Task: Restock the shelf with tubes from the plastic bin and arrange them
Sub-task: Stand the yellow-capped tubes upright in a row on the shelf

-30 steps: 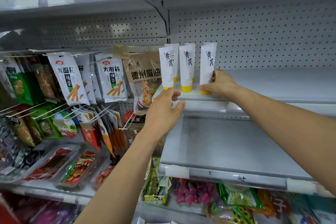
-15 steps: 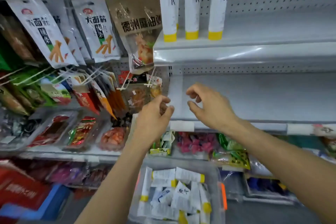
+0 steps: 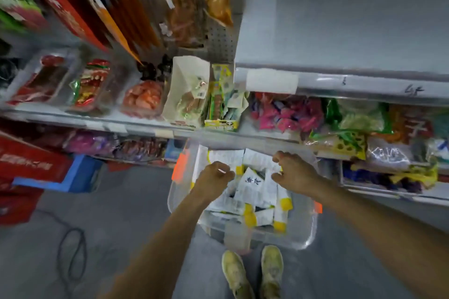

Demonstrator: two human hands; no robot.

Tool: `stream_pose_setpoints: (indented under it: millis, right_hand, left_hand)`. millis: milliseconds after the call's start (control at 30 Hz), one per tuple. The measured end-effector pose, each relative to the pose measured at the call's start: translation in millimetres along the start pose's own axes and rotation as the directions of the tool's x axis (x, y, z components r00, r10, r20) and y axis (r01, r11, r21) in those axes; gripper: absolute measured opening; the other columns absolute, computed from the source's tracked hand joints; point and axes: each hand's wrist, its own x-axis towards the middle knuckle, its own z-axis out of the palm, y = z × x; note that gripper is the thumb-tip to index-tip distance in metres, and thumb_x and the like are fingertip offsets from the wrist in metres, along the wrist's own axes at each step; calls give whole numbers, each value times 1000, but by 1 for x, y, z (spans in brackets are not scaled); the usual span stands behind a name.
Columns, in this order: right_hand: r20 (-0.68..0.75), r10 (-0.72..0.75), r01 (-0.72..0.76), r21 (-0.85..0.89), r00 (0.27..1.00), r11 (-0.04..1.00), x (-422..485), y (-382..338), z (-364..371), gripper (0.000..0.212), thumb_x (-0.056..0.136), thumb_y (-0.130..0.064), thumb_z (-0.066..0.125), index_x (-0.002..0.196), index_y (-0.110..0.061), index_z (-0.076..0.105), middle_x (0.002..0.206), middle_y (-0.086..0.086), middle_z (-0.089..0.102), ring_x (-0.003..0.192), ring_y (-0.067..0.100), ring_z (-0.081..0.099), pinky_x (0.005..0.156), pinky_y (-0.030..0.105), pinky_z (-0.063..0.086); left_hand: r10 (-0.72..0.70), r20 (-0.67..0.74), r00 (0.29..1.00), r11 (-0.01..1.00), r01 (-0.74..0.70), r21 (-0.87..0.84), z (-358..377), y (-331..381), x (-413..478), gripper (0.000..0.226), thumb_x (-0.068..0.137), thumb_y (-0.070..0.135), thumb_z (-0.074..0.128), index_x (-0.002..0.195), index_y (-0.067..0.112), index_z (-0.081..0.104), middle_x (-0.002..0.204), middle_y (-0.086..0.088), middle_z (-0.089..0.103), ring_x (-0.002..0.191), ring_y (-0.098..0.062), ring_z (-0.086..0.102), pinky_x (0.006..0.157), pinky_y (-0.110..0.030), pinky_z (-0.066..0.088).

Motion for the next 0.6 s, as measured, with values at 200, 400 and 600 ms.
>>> stream_pose_setpoints:
  millis: [200, 400, 600]
  right_hand:
    - [-35, 69, -74, -146, 997, 986, 55, 27, 54, 50, 90, -24, 57, 133, -5, 40, 129, 15, 49, 122, 34, 44, 94, 40, 43]
    - [-132, 58, -89, -240, 990, 967, 89, 43, 92, 49, 86, -6, 54, 133, -2, 41, 131, 17, 48, 122, 34, 45, 95, 40, 42]
    - [-226, -23, -67, -384, 974, 921, 102, 58, 115, 32, 77, -13, 66, 108, -8, 59, 112, 15, 54, 106, 35, 51, 85, 41, 42]
  left_hand:
    - [57, -52, 997, 903, -30, 429, 48, -32, 76, 55, 93, 13, 53, 144, 12, 35, 146, -8, 40, 131, -26, 41, 103, -29, 32]
    - [250, -55, 967, 600, -110, 792, 59, -48, 145, 79, 81, -1, 57, 150, 11, 20, 150, -8, 31, 138, -24, 31, 112, -36, 30]
    - [376, 16, 926, 275, -128, 953, 63, -49, 169, 51, 86, 5, 55, 134, 12, 41, 134, -11, 39, 126, -27, 39, 99, -37, 36]
